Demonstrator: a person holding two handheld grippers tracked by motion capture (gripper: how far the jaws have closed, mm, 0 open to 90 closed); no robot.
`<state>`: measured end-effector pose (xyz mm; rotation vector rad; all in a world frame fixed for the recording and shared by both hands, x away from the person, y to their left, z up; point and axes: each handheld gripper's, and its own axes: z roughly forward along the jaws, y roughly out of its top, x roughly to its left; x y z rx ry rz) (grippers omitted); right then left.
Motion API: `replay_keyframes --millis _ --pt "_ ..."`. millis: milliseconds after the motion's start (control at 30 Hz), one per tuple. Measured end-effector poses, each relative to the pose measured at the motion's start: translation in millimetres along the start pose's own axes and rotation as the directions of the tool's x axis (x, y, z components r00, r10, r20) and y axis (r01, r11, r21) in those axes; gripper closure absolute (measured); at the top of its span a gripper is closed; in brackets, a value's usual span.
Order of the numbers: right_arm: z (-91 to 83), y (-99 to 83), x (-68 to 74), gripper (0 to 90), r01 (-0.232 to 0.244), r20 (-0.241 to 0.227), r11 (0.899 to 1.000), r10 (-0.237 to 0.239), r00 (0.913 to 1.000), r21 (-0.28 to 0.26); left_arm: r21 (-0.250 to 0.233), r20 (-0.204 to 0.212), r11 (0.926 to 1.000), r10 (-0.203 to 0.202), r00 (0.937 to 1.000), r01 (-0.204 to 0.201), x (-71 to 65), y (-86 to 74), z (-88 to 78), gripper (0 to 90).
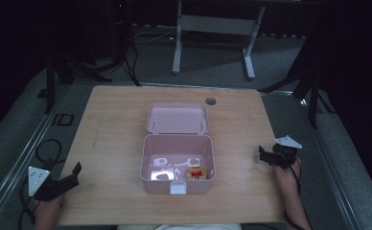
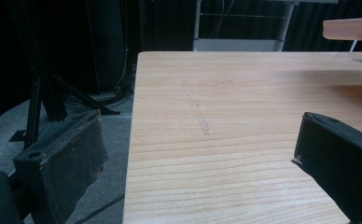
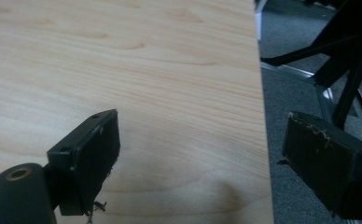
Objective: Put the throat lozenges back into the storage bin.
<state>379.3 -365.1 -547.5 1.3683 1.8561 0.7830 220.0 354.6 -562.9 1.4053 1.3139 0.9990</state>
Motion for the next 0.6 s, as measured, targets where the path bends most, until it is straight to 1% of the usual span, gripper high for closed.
replay_keyframes --millis 33,100,167,200,267,300,367,433,467,600 --pt "-0.6 -0.9 -0.1 11.2 -0.008 0.016 1.0 0.008 0.9998 -0.011 0.0 0.0 1.0 0.0 1.0 0.0 0.0 0.0 0.0 2.5" --pt "-2.1 -2.5 -1.0 11.1 -0.031 0.034 0.999 0.032 0.9989 -0.034 0.001 0.0 1.0 0.002 1.0 -0.002 -0.1 0.0 0.0 2.5" --pt "-3.3 -3.8 -2.3 11.2 -0.053 0.035 0.997 0.055 0.9979 -0.05 0.0 -0.001 1.0 0.003 1.0 -0.003 -0.2 0.0 0.0 2.5" --pt "-4.2 -4.6 -2.8 11.1 -0.059 0.047 0.996 0.062 0.997 -0.063 0.0 -0.001 1.0 0.003 1.0 -0.003 -0.3 0.0 0.0 2.5" --pt "-5.8 -5.7 -4.5 11.1 -0.077 0.048 0.994 0.082 0.9955 -0.083 0.0 -0.001 1.0 0.003 1.0 -0.003 -0.3 0.0 0.0 2.5" --pt "-6.4 -6.5 -5.2 11.2 -0.088 0.059 0.992 0.094 0.9938 -0.094 0.001 -0.001 1.0 0.002 1.0 -0.002 -0.1 0.0 -0.1 2.5" --pt "-6.7 -7.4 -7.5 11.2 -0.11 0.047 0.989 0.115 0.9923 -0.098 -0.001 -0.003 1.0 -0.001 1.0 0.001 0.0 -0.1 -0.2 2.5" --pt "-6.6 -7.9 -8.7 11.2 -0.116 0.049 0.988 0.122 0.9914 -0.105 -0.002 -0.003 1.0 -0.003 1.0 0.003 0.0 -0.1 -0.2 2.5" --pt "-6.3 -7.9 -9.0 11.2 -0.117 0.042 0.988 0.122 0.9917 -0.102 -0.002 -0.003 1.0 -0.003 1.0 0.003 0.0 -0.1 -0.2 2.5" --pt "-4.8 -8.0 -8.3 11.2 -0.109 0.03 0.99 0.112 0.9933 -0.092 -0.003 -0.003 1.0 -0.004 1.0 0.004 0.1 -0.1 -0.1 2.5"
